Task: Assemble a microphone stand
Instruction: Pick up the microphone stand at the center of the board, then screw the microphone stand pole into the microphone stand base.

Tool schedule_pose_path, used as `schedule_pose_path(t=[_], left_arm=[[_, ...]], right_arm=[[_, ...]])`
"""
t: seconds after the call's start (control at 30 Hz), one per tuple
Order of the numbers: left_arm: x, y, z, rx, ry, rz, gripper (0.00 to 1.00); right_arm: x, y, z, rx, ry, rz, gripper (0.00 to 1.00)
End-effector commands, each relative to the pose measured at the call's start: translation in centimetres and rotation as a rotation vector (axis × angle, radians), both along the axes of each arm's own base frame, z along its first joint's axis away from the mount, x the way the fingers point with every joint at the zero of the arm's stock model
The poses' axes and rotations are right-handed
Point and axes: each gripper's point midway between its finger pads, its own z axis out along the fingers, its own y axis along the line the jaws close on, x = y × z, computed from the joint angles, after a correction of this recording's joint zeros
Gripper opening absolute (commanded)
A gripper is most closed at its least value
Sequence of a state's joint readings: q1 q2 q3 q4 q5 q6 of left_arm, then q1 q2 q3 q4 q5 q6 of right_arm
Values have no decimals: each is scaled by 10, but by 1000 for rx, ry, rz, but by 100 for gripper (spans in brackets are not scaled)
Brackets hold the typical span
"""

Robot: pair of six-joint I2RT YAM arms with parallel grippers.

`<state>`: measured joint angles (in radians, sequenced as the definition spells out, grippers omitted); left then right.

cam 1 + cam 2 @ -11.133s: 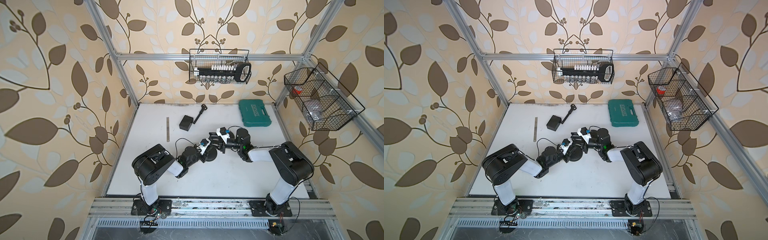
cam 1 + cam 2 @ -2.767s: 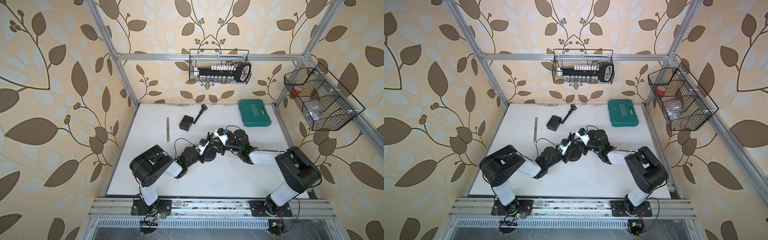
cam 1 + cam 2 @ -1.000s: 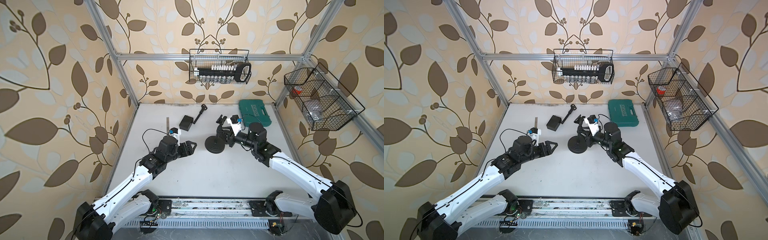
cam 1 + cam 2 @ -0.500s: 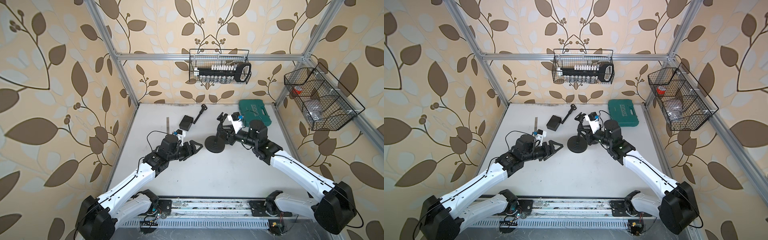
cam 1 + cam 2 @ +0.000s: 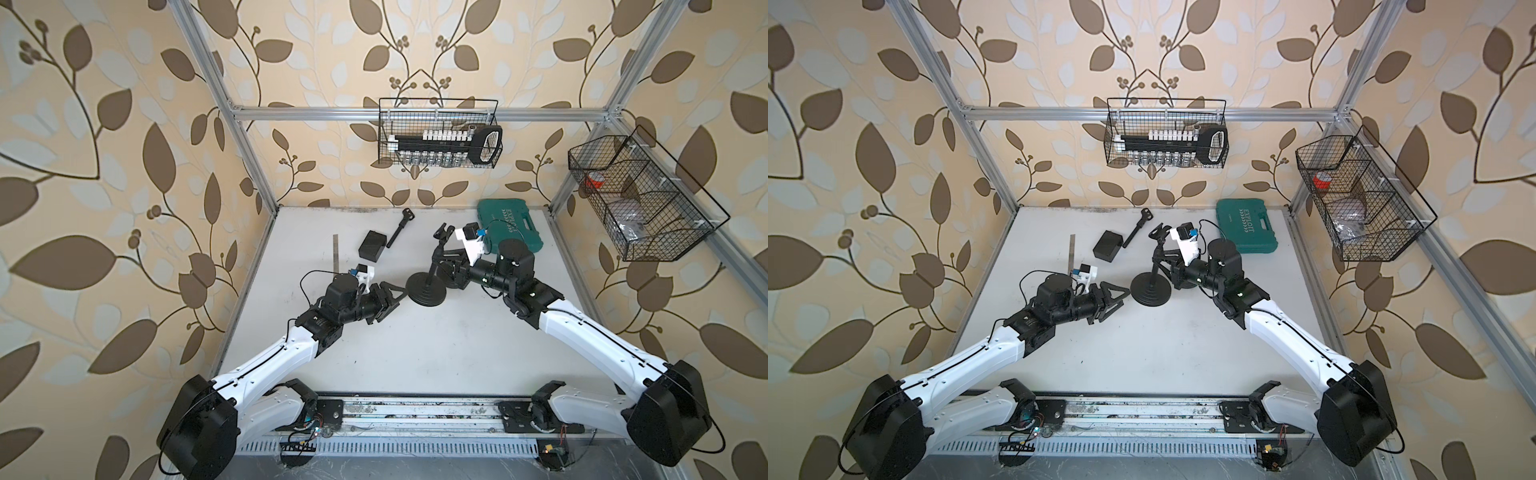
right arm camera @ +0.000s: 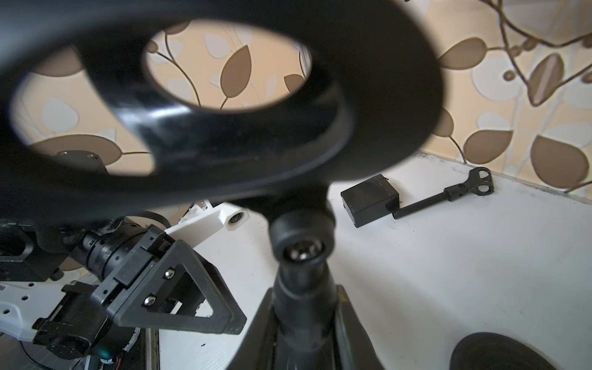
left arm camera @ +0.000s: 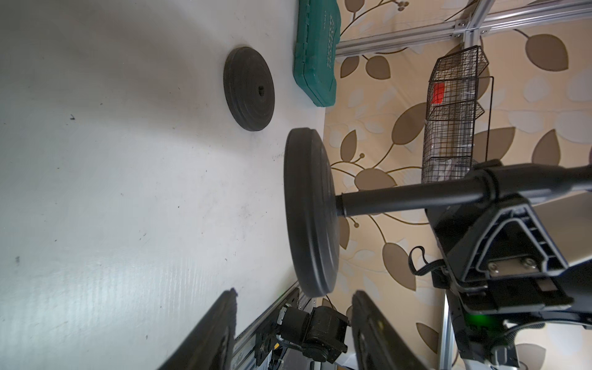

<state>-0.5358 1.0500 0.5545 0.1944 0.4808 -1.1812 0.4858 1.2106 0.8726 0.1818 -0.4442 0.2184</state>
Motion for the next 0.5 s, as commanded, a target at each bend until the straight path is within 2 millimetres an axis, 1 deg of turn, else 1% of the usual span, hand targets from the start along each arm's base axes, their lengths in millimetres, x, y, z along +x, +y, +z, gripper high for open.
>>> schedule_pose_path(t=[0.0,0.3,0.47], left_arm=[[5,-3,23,-81,-69,5,55],[8,-7,23,-124,-57,5,53],[8,-10,19,-138,-29,-2,53]], right_arm=[[2,7,49,104,-101,26,3],[0,16,53,120,-105,45,3],[-2,19,56,131,-115,51,3]])
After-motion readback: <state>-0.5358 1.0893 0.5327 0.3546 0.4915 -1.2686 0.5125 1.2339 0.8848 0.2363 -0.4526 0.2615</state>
